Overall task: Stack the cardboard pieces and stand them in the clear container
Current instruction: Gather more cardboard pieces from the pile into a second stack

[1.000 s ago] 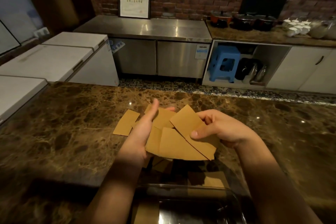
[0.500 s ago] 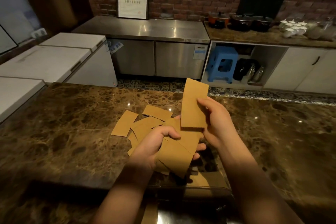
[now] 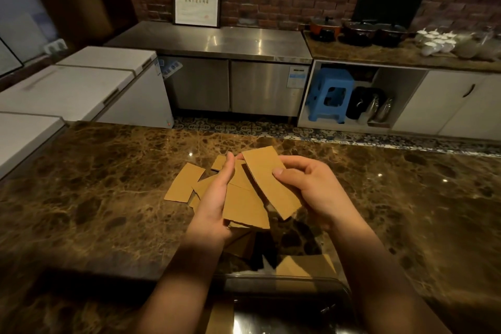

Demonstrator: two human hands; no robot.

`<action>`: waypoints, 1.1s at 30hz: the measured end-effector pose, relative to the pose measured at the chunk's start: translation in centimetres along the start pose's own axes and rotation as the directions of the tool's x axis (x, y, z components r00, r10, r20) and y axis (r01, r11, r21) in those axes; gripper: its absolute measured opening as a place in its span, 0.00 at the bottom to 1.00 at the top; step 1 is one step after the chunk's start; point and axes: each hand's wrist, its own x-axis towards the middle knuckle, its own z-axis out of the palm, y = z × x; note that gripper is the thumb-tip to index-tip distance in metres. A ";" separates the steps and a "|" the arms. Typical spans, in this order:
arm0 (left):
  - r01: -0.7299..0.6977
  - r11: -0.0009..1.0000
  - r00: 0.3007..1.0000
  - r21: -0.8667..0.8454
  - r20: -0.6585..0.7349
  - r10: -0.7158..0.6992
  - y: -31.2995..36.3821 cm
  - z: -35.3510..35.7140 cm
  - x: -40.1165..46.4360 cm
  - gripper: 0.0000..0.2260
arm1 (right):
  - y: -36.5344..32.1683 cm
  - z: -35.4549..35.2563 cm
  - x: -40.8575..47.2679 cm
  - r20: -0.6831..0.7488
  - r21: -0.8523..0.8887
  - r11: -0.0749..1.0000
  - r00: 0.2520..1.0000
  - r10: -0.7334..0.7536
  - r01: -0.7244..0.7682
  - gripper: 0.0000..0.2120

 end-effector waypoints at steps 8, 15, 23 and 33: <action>0.084 0.994 0.991 0.063 0.099 -0.090 0.4 0.2 0.1 0.13 | -0.7 -1.4 1.2 0.275 -0.513 0.834 0.959 -0.064 0.203 0.31; 0.323 0.946 0.938 -0.034 0.144 -0.315 -0.2 0.2 0.1 0.22 | 0.3 -0.3 2.0 0.306 -0.598 0.630 0.868 -0.392 0.495 0.44; 0.307 0.948 0.939 -0.083 0.188 -0.288 -0.8 -0.3 0.5 0.15 | 1.7 0.1 2.4 0.203 -0.619 0.627 0.867 -0.455 0.473 0.39; -0.037 0.894 0.991 -0.446 -0.129 -0.023 2.9 -6.9 -0.2 0.16 | 10.2 -5.6 -0.6 0.272 -0.953 -0.020 0.883 0.382 0.302 0.32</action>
